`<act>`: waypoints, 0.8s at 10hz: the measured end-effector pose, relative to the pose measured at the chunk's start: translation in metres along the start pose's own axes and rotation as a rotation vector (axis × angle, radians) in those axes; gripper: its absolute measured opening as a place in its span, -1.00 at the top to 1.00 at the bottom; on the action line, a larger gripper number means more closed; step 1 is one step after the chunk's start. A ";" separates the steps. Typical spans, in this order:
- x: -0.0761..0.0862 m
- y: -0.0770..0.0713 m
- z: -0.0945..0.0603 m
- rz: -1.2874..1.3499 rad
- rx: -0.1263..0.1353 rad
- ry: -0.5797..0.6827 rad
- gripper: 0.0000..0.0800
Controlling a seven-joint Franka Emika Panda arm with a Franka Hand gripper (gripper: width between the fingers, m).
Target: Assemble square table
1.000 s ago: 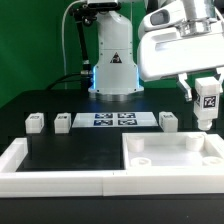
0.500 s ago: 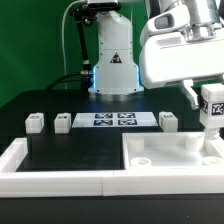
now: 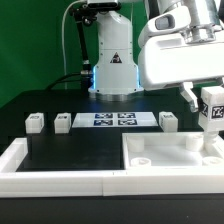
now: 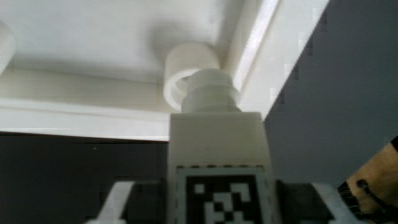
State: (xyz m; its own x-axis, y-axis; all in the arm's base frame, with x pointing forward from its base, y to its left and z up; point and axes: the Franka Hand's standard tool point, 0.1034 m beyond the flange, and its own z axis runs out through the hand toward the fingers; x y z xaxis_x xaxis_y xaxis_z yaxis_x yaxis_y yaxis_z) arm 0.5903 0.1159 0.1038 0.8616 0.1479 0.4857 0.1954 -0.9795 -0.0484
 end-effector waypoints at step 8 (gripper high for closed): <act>0.007 0.005 0.031 -0.001 0.002 0.005 0.27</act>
Offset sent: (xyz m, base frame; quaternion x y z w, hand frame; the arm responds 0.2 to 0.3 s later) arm 0.0161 0.0019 -0.0025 0.0045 0.0017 -0.0006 1.0000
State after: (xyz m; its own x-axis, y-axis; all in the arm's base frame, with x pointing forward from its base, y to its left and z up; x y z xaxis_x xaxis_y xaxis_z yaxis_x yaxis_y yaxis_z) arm 0.6117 0.1160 0.0803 0.8590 0.1478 0.4901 0.1969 -0.9792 -0.0497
